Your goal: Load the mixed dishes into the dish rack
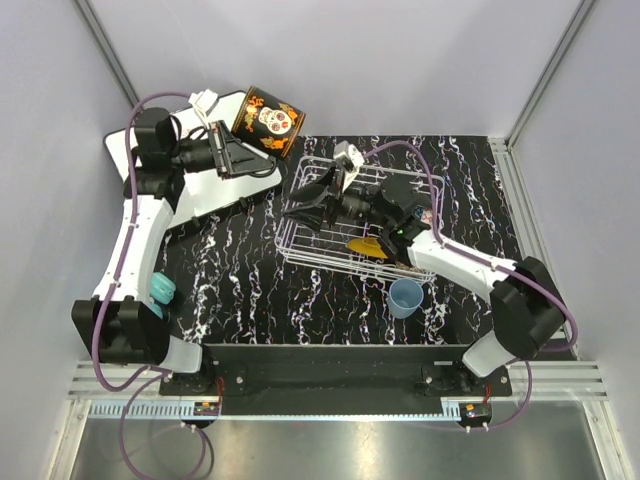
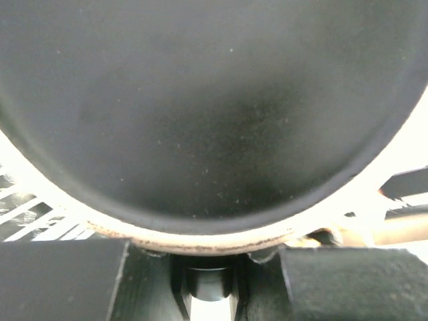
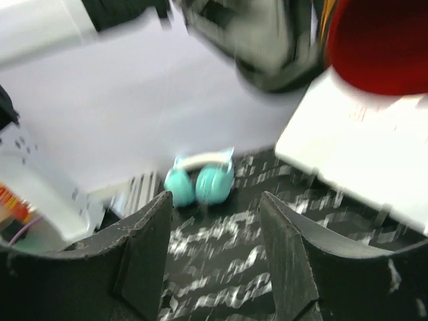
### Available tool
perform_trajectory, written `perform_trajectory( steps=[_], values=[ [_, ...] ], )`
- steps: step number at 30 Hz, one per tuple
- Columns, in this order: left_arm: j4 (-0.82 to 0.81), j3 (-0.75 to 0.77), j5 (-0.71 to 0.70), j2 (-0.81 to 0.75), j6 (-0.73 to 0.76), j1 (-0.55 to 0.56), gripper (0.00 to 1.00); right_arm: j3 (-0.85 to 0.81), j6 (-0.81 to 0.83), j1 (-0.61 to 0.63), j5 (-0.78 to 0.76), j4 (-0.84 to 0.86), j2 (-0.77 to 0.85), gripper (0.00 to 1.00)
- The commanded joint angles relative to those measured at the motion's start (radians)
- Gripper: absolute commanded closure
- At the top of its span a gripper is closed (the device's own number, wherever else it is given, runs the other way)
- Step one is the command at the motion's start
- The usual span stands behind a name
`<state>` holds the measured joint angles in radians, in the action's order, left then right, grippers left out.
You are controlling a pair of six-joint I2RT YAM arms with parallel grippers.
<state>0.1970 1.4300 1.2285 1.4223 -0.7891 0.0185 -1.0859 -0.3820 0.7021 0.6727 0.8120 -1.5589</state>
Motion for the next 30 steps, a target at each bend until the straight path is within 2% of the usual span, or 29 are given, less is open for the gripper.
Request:
perform_trajectory(
  steps=[1,2,4,6,7,9,13,14,18,22,26,30],
  values=[
    [0.122,0.127,-0.139,-0.039,0.334,0.008,1.00,0.067,0.011,-0.024,0.065,-0.128,0.115,0.34],
    [0.192,0.132,-0.188,-0.036,0.378,0.012,1.00,0.079,0.024,-0.029,0.053,-0.155,0.178,0.30],
    [0.263,0.141,-0.253,-0.022,0.515,0.038,1.00,0.116,0.106,-0.030,-0.022,-0.252,0.299,0.28],
    [0.335,0.132,-0.352,-0.013,0.621,0.076,1.00,0.149,0.173,-0.030,-0.137,-0.342,0.387,0.15],
    [0.347,0.126,-0.380,-0.007,0.646,0.092,1.00,0.156,0.195,-0.030,-0.180,-0.374,0.470,0.14],
    [0.363,0.110,-0.455,0.000,0.677,0.124,1.00,0.169,0.250,-0.030,-0.284,-0.474,0.552,0.01],
    [0.380,0.110,-0.650,0.042,0.777,0.205,1.00,0.195,0.272,-0.030,-0.464,-0.603,0.773,0.00],
    [0.380,0.119,-0.679,0.055,0.809,0.237,1.00,0.201,0.258,-0.029,-0.539,-0.641,0.807,0.00],
    [0.381,0.174,-0.742,0.139,0.829,0.276,1.00,0.236,0.223,-0.029,-0.663,-0.727,0.954,0.00],
    [0.384,0.228,-0.753,0.199,0.817,0.279,1.00,0.236,0.151,-0.030,-0.714,-0.804,0.985,0.00],
    [0.401,0.262,-0.742,0.236,0.827,0.279,1.00,0.224,0.086,-0.029,-0.752,-0.954,0.981,0.00],
    [0.409,0.273,-0.767,0.271,0.857,0.281,1.00,0.253,0.068,-0.029,-0.795,-0.990,1.023,0.00]
  ],
)
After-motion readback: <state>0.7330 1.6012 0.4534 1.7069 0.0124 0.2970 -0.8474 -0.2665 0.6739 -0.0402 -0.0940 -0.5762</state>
